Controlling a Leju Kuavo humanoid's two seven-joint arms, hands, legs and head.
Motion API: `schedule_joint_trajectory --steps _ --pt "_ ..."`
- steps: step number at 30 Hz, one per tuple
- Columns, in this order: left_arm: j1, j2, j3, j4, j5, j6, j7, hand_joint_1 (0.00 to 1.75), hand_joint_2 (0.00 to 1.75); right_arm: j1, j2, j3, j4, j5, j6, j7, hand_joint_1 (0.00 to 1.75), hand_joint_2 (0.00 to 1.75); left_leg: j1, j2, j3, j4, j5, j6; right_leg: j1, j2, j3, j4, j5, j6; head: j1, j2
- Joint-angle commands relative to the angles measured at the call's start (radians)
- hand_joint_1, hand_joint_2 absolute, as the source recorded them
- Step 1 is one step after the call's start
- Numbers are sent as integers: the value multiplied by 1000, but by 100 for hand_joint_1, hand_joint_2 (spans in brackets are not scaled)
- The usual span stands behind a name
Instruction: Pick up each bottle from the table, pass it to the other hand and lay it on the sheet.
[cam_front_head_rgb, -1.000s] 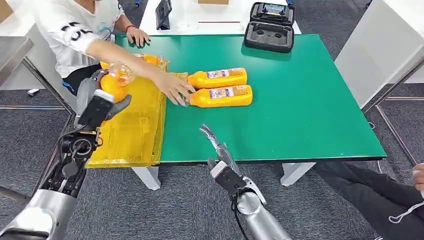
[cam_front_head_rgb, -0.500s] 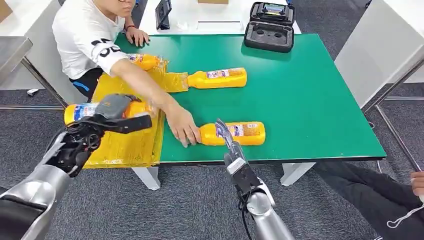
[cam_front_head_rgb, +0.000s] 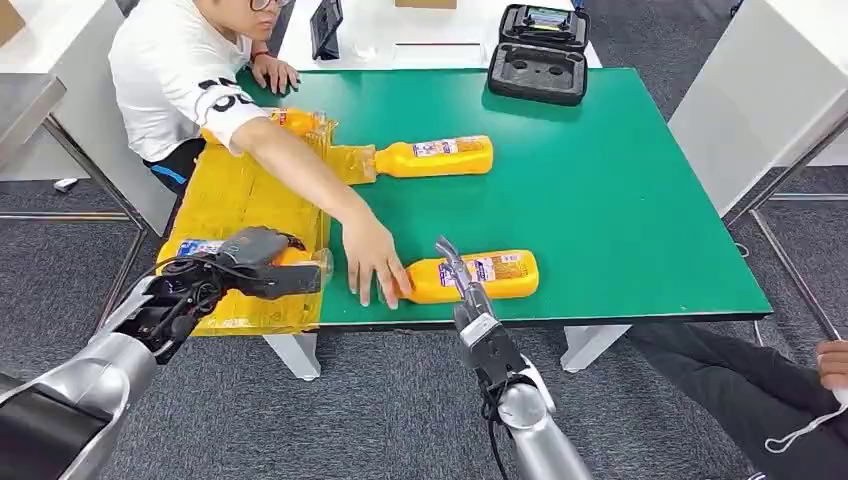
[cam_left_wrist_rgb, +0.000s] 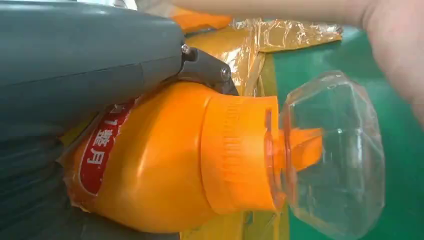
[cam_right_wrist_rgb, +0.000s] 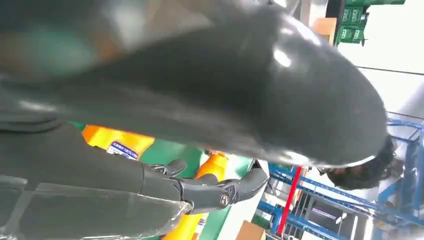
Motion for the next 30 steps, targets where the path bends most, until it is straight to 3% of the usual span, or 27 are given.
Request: schedule_joint_trajectory --steps 1,11,30 --pt "-66 4 -59 80 5 -11 -4 175 175 -53 -12 -21 84 -1 4 -1 0 0 1 0 1 0 -1 -1 1 0 2 0 0 -1 0 0" --pt "-43 -8 -42 92 59 -2 5 173 175 -113 -19 -4 170 -16 8 -19 0 0 1 1 3 0 -1 -1 1 1 4 -1 -1 -1 0 0" --pt "10 -29 -88 109 -7 124 74 171 175 -93 -13 -6 155 -22 1 -24 0 0 1 0 3 0 -1 -1 1 0 3 -1 -1 -1 0 0"
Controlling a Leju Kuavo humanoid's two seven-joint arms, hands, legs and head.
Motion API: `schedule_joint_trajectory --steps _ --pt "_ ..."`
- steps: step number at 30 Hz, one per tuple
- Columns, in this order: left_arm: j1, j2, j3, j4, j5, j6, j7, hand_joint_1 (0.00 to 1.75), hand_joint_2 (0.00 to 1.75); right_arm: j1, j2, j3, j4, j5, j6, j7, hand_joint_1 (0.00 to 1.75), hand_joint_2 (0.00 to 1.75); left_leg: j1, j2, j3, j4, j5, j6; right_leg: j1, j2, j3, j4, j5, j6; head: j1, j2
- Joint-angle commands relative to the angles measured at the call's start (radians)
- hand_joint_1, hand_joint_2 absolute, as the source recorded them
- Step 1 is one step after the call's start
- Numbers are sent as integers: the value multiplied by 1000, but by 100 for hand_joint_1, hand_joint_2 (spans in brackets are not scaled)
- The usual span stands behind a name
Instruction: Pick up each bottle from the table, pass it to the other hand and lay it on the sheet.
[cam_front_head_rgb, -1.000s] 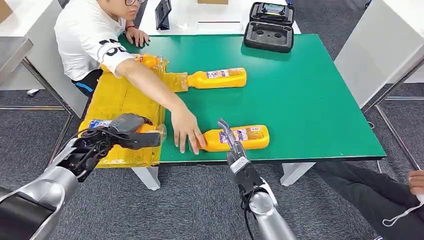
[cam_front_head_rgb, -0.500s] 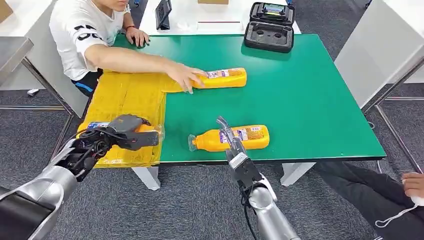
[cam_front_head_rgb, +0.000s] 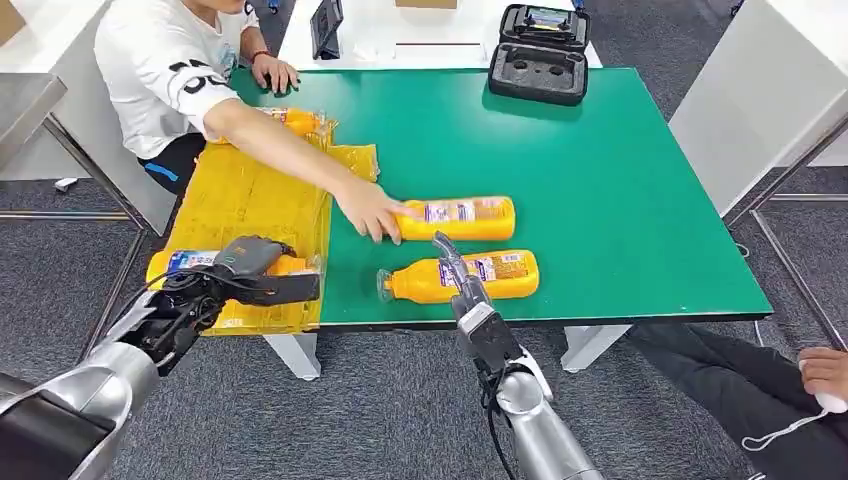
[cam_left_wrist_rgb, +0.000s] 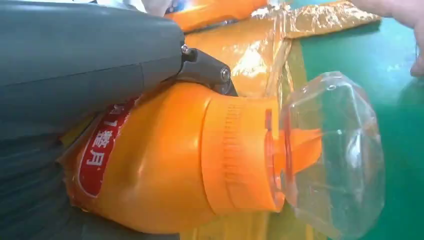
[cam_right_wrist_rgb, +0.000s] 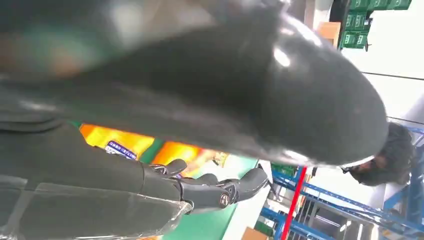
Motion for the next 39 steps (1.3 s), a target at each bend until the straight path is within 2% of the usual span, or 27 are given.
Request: schedule_joint_trajectory --steps 1,23,27,28,32,33,34,35,39 --pt "-18 -27 -63 65 -30 24 18 173 175 -23 -10 -9 50 -5 -3 0 0 0 0 0 2 -1 -1 -1 0 0 2 -1 -1 -1 0 0" --pt "-9 -22 -54 71 -45 29 32 171 175 -13 -9 -14 40 -4 3 7 0 0 1 0 4 -1 -1 -1 1 0 4 -1 -1 -1 0 0" --pt "-8 -11 -32 74 -45 30 37 154 175 -22 -5 -15 62 -6 6 9 0 0 1 1 3 0 -1 -1 1 1 3 -1 -1 -1 0 0" --pt "-5 -11 -27 77 -42 26 34 136 175 -26 -4 -15 69 -6 6 9 0 0 1 1 2 -1 -1 -1 1 1 2 -1 0 -1 0 0" --pt "15 -14 -10 82 -38 33 35 140 175 -36 1 -16 92 -9 8 8 0 0 1 2 6 -1 -2 -2 1 2 5 -2 -1 -2 0 0" --pt "18 -15 -4 83 -39 37 37 131 175 -39 2 -14 98 -10 8 8 0 0 1 2 5 -1 -2 -1 1 2 4 -1 -1 -1 0 0" --pt "20 -15 -4 82 -40 40 38 23 175 -40 2 -14 98 -10 8 8 0 0 1 3 6 -1 -2 -2 1 2 6 -2 -1 -2 0 0" --pt "24 -14 -4 84 -40 39 37 2 175 -41 3 -13 98 -10 8 8 0 0 1 2 6 -1 -2 -2 1 2 5 -1 -1 -1 0 0" --pt "35 -8 11 79 -36 33 40 0 175 -52 5 -11 116 -15 7 9 0 0 0 3 5 -1 -2 -1 0 3 5 -1 0 -1 0 0"
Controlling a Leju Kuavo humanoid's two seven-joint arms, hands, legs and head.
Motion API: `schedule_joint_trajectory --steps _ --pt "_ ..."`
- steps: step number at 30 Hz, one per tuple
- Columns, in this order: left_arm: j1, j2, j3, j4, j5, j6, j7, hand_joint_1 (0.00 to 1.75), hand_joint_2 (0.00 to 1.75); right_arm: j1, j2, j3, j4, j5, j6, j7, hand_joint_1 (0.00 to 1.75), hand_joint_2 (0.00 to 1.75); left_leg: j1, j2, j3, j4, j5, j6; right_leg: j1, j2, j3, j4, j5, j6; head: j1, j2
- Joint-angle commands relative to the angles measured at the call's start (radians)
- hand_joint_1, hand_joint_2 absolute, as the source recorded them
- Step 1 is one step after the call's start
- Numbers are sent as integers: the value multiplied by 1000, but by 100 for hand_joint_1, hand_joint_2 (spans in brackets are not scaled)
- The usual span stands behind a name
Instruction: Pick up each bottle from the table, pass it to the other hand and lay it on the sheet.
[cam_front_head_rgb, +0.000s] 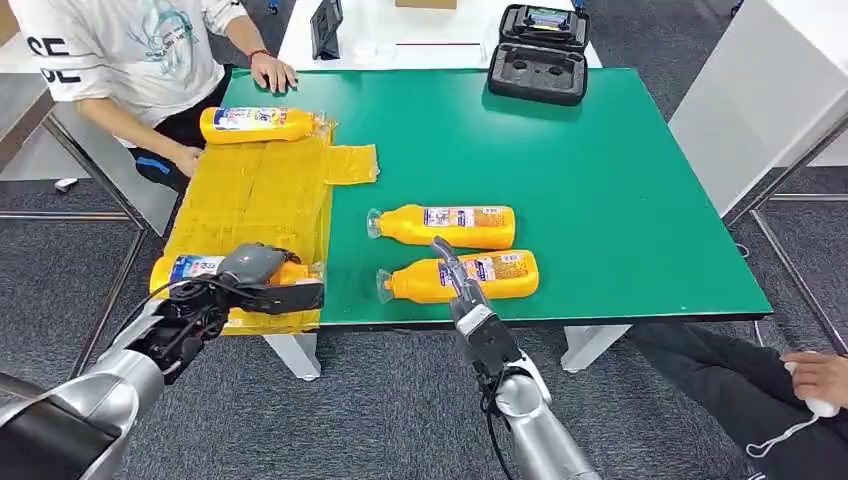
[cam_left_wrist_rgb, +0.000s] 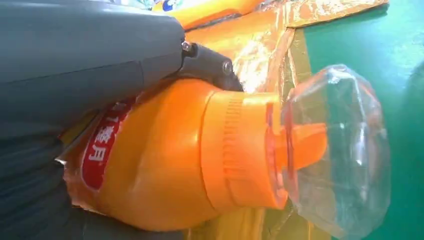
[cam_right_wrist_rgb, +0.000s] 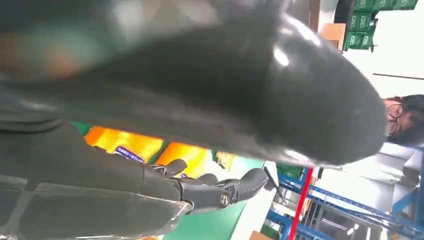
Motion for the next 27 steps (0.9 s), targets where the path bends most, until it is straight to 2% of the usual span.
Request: schedule_joint_trajectory --steps 1,2,4,17,27 --pt "14 4 27 61 0 -31 -6 0 175 -62 3 -8 107 -14 4 6 0 0 1 4 7 -1 -2 -2 1 4 6 -2 -1 -2 0 0" --pt "18 8 31 54 2 -31 -15 0 175 -65 3 -7 113 -18 3 5 0 0 0 3 3 -1 -1 -1 1 2 3 -1 0 -1 0 0" --pt "24 9 48 52 16 -39 -26 0 175 -69 4 -6 121 -24 1 6 0 0 1 4 7 -2 -2 -2 1 4 6 -2 -1 -2 0 0" --pt "15 26 57 51 17 -116 -63 0 175 -63 2 -7 117 -50 -20 8 0 0 1 3 6 -1 -2 -1 1 3 5 -1 -1 -1 0 0" --pt "-31 55 86 -9 106 -201 -182 0 175 -53 -1 -29 124 -48 -48 47 0 0 1 1 4 0 -1 -1 1 1 3 -1 -1 -1 0 0"
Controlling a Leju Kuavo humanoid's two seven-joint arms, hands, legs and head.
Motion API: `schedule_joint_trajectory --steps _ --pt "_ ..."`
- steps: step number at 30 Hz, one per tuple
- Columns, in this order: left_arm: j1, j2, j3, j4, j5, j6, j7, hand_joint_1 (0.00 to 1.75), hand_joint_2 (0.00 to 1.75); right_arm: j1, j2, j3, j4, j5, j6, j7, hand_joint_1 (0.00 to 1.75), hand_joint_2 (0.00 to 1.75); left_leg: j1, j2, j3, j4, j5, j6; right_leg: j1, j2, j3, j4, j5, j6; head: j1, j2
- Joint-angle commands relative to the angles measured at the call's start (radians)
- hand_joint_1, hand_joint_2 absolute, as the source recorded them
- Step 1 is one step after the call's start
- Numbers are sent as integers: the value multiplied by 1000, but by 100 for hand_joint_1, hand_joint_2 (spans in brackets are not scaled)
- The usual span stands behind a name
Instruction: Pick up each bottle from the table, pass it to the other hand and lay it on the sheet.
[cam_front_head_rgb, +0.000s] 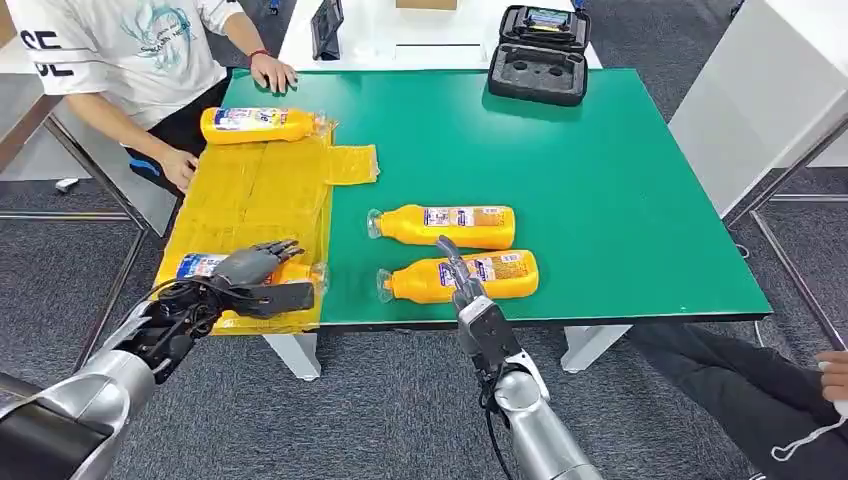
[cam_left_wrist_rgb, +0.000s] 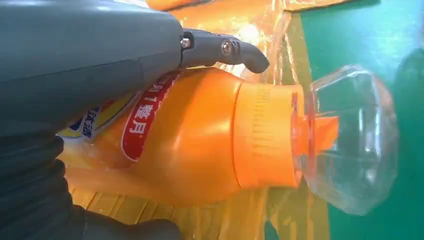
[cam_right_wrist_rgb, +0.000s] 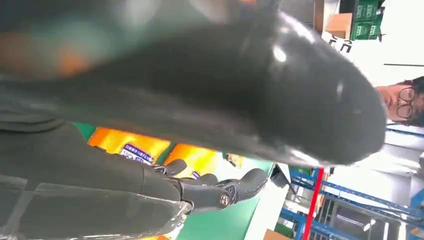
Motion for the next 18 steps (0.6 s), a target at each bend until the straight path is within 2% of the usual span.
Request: schedule_joint_trajectory --steps 1,4,5,9,13,14,15,17,18 --pt "-36 30 34 -11 71 -69 -86 0 175 -24 -3 -31 66 0 -22 28 0 0 1 1 2 0 -1 -1 1 1 2 0 0 -1 0 0" --pt "-36 33 27 -16 73 -83 -96 0 175 -23 -3 -33 64 0 -22 28 0 0 1 1 2 0 -1 -1 1 0 2 -1 -1 -1 0 0" --pt "-38 37 26 -18 75 -89 -100 0 0 -23 -3 -34 64 -1 -24 29 0 0 2 1 4 0 -2 -2 2 0 4 -1 -1 -2 0 0" --pt "-35 50 4 -33 77 -106 -106 0 0 -21 1 -43 62 1 -33 43 0 0 2 1 3 0 -2 -2 2 1 3 -1 -1 -1 0 0" --pt "-22 44 12 -46 93 -58 -107 0 0 -2 1 -51 52 1 -39 55 0 0 1 0 3 0 -1 -2 1 0 3 -1 -1 -1 0 0" --pt "-8 34 47 -60 127 9 -116 0 0 0 2 -52 52 2 -38 56 0 0 1 0 2 0 -1 -1 1 0 2 -1 -1 -1 0 0" --pt "-5 30 48 -58 129 11 -115 0 0 2 3 -52 51 2 -38 56 0 0 1 0 4 -1 -2 -2 2 -1 5 -1 -2 -2 0 0" --pt "20 14 73 -85 130 208 -145 0 0 8 3 -49 41 6 -33 55 0 0 1 0 2 0 -1 -1 1 0 2 -1 -1 -1 0 0" --pt "21 7 73 -83 129 212 -142 0 0 8 4 -49 40 6 -33 55 0 0 1 0 4 -1 -2 -2 1 0 4 -1 -1 -1 0 0"
